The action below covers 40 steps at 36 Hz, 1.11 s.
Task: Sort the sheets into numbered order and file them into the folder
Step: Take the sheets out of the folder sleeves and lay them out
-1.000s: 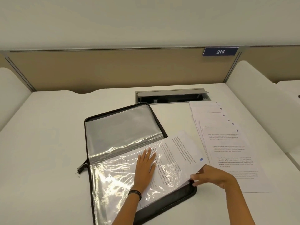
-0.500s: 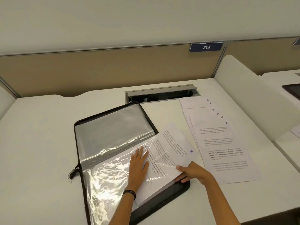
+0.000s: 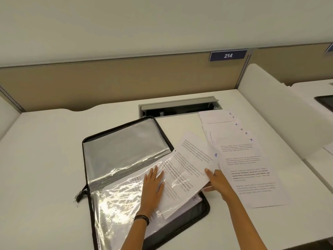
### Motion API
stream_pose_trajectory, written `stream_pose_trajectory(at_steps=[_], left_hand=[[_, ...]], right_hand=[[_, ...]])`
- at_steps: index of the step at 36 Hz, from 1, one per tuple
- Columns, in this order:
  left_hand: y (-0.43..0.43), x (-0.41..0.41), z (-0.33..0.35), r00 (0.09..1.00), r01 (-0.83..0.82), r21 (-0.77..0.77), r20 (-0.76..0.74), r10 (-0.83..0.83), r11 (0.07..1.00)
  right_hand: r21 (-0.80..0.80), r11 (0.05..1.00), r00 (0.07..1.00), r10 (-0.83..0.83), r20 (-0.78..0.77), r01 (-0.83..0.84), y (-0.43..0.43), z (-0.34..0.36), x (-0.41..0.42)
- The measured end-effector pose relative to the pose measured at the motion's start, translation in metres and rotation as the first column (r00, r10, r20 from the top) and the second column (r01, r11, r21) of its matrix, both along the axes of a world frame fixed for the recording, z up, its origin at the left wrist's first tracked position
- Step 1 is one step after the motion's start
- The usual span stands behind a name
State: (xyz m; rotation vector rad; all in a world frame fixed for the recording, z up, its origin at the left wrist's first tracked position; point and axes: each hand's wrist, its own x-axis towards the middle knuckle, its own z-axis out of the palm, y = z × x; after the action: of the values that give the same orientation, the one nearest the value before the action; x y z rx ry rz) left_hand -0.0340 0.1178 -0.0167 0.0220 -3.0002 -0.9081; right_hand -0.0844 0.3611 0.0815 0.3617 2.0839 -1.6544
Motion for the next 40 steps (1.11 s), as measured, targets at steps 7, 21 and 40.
stream_pose_trajectory(at_steps=[7,21,40], left_hand=[[0.003,0.004,0.002,0.999,-0.019,0.039,-0.029,0.02,0.999],[0.009,-0.001,0.004,0.994,-0.106,0.062,-0.03,0.108,0.992],[0.074,-0.047,0.048,1.0,0.01,0.345,-0.018,-0.004,0.939]], right_hand=[[-0.026,0.966,0.951,-0.256,-0.173,0.256,0.01,-0.001,-0.01],[0.057,0.998,1.0,0.008,-0.021,-0.007,0.026,-0.006,-0.009],[0.044,0.86,0.814,-0.463,-0.352,0.508,0.104,0.015,-0.01]])
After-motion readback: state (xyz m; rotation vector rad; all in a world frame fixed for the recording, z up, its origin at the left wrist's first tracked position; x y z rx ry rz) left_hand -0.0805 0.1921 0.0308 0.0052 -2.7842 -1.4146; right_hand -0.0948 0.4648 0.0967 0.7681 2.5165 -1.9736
